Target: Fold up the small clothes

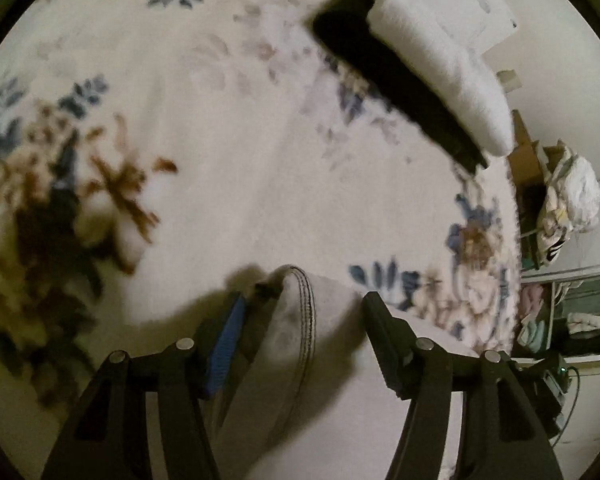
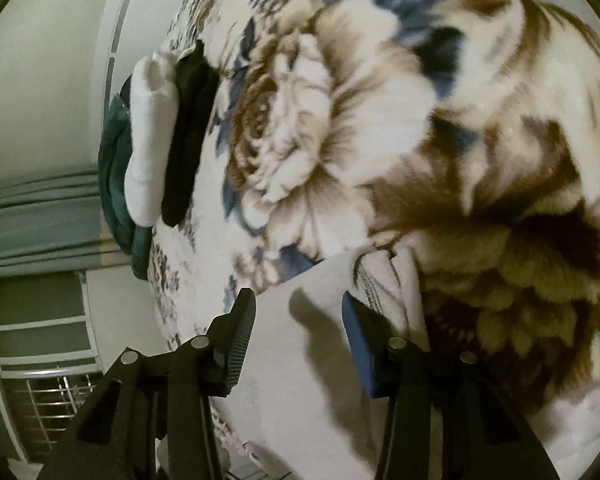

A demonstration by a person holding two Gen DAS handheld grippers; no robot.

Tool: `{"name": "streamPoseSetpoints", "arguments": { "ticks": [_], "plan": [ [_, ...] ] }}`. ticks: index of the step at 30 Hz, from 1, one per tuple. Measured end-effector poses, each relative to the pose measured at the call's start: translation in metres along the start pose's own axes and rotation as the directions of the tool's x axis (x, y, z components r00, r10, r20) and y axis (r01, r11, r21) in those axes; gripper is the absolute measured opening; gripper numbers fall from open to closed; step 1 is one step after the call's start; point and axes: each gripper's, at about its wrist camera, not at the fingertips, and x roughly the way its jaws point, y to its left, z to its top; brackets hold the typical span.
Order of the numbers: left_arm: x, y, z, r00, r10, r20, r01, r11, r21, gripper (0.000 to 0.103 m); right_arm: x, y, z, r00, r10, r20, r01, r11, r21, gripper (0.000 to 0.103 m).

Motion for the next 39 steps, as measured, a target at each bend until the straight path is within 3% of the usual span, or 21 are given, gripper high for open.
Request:
{"name": "streamPoseSetpoints", "arguments": {
  "ticks": [3, 5, 7, 9, 12, 16, 20, 25, 27, 28, 29, 30, 31, 32, 34, 39],
  "plan": [
    [-0.032, 0.003, 0.001, 0.999, -0.015, 0.029, 0.015, 1.000, -0.005, 0.059, -0.025, 0.012, -0.002, 0.999, -0.036, 0.008, 0.036, 0.999, -0.022, 0.077],
    [-0.043, 0.016, -0.001, 1.000, -0.024, 0.021, 0.024, 0.999, -0.023, 0.069, -0.042, 0.017, -0.005, 0.993, -0.112, 0.022, 0.114, 0.991, -0.066, 0.082],
    [-0.040, 0.028, -0.004, 0.999, -0.040, 0.004, 0.040, 0.998, -0.044, 0.070, -0.053, 0.010, -0.009, 0.980, -0.197, -0.011, 0.195, 0.975, -0.104, 0.083],
    [-0.029, 0.039, -0.010, 0.997, -0.065, -0.033, 0.062, 0.995, -0.074, 0.070, -0.054, -0.006, -0.013, 0.973, -0.219, -0.068, 0.212, 0.972, -0.105, 0.083],
    [-0.002, 0.047, -0.019, 0.988, -0.094, -0.119, 0.081, 0.990, -0.113, 0.070, -0.037, -0.032, -0.020, 0.965, -0.186, -0.184, 0.175, 0.982, -0.078, 0.083],
    [0.017, 0.049, -0.027, 0.979, -0.129, -0.156, 0.109, 0.985, -0.135, 0.070, -0.014, -0.045, -0.027, 0.954, -0.148, -0.260, 0.135, 0.989, -0.066, 0.083],
    [0.020, 0.044, -0.025, 0.973, -0.158, -0.170, 0.134, 0.980, -0.144, 0.070, 0.005, -0.042, -0.028, 0.949, -0.117, -0.293, 0.099, 0.992, -0.077, 0.083],
    [0.032, 0.037, -0.023, 0.943, -0.256, -0.211, 0.222, 0.960, -0.171, 0.070, 0.025, -0.035, -0.024, 0.943, -0.069, -0.324, 0.055, 0.997, -0.051, 0.083],
    [0.037, 0.035, -0.023, 0.944, -0.258, -0.206, 0.225, 0.959, -0.172, 0.070, 0.032, -0.032, -0.023, 0.942, -0.048, -0.331, 0.039, 0.999, -0.036, 0.082],
    [0.036, 0.032, -0.023, 0.947, -0.255, -0.197, 0.224, 0.960, -0.166, 0.068, 0.033, -0.031, -0.022, 0.943, -0.046, -0.330, 0.038, 0.999, -0.032, 0.075],
    [0.033, 0.026, -0.023, 0.953, -0.246, -0.178, 0.223, 0.965, -0.141, 0.067, 0.035, -0.029, -0.022, 0.944, -0.049, -0.327, 0.041, 0.999, -0.032, 0.061],
    [0.029, 0.022, -0.023, 0.958, -0.236, -0.162, 0.220, 0.969, -0.114, 0.042, 0.037, -0.027, -0.022, 0.943, -0.070, -0.324, 0.059, 0.997, -0.044, 0.053],
    [0.023, 0.014, -0.022, 0.967, -0.204, -0.150, 0.195, 0.978, -0.069, 0.022, 0.037, -0.024, -0.023, 0.943, -0.098, -0.317, 0.081, 0.994, -0.067, 0.037],
    [0.020, 0.009, -0.021, 0.972, -0.189, -0.139, 0.184, 0.982, -0.045, 0.021, 0.037, -0.019, -0.023, 0.946, -0.105, -0.308, 0.085, 0.993, -0.077, 0.028],
    [0.010, 0.002, -0.020, 0.979, -0.173, -0.109, 0.172, 0.985, -0.022, 0.017, 0.032, -0.013, -0.024, 0.951, -0.115, -0.288, 0.093, 0.992, -0.090, 0.023],
    [-0.012, -0.014, -0.013, 0.984, -0.159, -0.083, 0.159, 0.987, 0.003, 0.016, 0.017, 0.024, -0.027, 0.957, -0.147, -0.250, 0.111, 0.982, -0.154, 0.020]
  ]
}}
